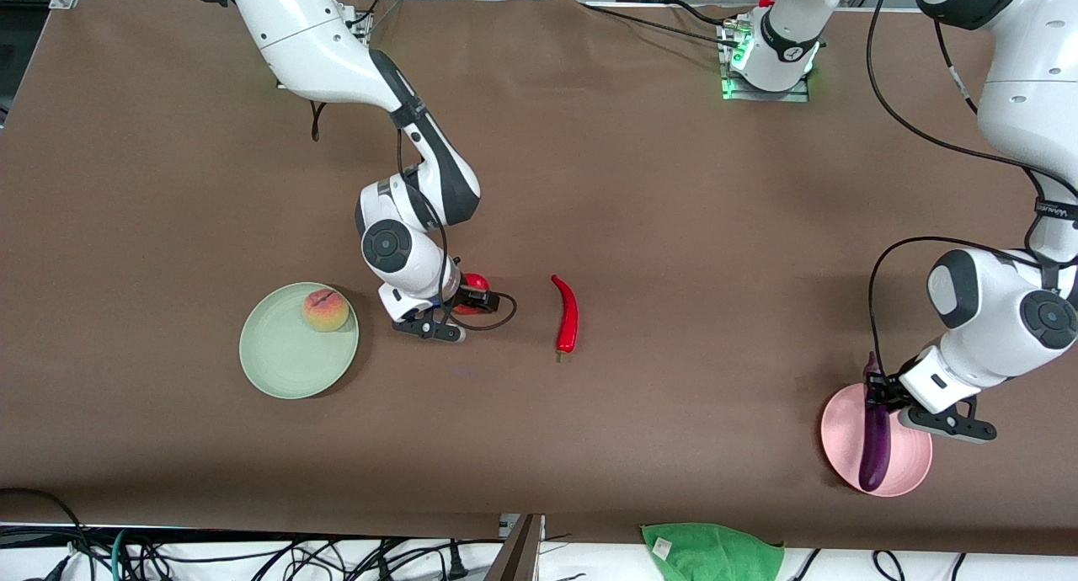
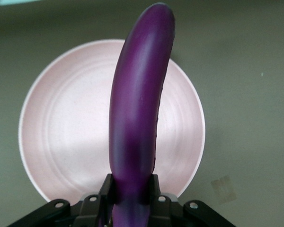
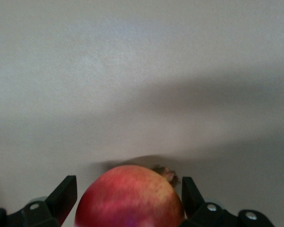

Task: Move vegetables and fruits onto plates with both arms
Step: 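Lower the eggplant onto the pink plate while the right gripper carries the pomegranate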

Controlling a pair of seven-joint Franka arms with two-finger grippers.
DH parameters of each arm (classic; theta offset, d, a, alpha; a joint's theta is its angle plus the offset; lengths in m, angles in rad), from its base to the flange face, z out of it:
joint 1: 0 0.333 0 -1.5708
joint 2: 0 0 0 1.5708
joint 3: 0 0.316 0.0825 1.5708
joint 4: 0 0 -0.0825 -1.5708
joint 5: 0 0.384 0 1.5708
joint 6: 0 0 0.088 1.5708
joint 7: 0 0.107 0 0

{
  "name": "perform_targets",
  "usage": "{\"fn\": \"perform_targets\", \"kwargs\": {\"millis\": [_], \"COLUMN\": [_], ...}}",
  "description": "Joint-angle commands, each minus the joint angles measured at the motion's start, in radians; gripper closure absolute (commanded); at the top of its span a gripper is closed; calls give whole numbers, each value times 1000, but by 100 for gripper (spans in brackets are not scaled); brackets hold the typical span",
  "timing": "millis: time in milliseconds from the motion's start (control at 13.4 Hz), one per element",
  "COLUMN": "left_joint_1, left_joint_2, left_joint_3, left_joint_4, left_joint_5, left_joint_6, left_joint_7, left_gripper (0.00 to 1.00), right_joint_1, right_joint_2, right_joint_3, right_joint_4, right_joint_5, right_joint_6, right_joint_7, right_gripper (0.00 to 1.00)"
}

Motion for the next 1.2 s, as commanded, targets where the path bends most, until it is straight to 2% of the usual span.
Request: {"fn": "perform_targets", "kwargs": {"millis": [0, 75, 150, 224, 374, 449, 524, 599, 748, 823, 973, 1122], "left_joint_1": [-6, -6, -8, -6, -8, -8, -8, -9, -9, -11, -41, -93], "left_joint_2": [36, 39, 37, 37, 37, 36, 36, 36, 36, 31, 4, -38], "left_joint_3": [0, 0, 0, 0, 0, 0, 0, 0, 0, 0, -2, -2], "left_joint_4": [49, 53, 53, 64, 85, 90, 99, 107, 110, 112, 112, 101], "left_joint_5": [-21, -21, -23, -42, -136, -150, -152, -152, -153, -153, -181, -202], "left_joint_6": [-4, -4, -4, -6, -22, -39, -47, -53, -65, -82, -156, -212], "left_joint_7": [37, 36, 28, 27, 28, 28, 28, 28, 28, 27, 16, -91], "left_gripper": [100, 98, 74, 61, 26, 18, 14, 14, 13, 13, 0, 0], "right_joint_1": [1, 3, 1, 3, 1, 1, 0, -10, -13, -13, -31, -124], "right_joint_2": [-38, -38, -38, -48, -67, -78, -96, -117, -145, -145, -144, -141], "right_joint_3": [1, 3, 18, 21, 21, 21, 15, 9, -61, -101, -185, -203], "right_joint_4": [-52, -53, -59, -67, -69, -65, -56, -38, 2, 19, 22, 27], "right_joint_5": [20, 21, 21, 21, 21, 21, 20, 12, -3, -7, -5, -7], "right_joint_6": [21, 21, 21, 23, 11, 6, -32, -98, -207, -241, -255, -276], "right_joint_7": [-2, -2, -1, -1, -5, -16, -21, -28, -70, -146, -328, -520], "right_gripper": [32, 43, 53, 61, 73, 73, 74, 74, 74, 74, 74, 74]}}
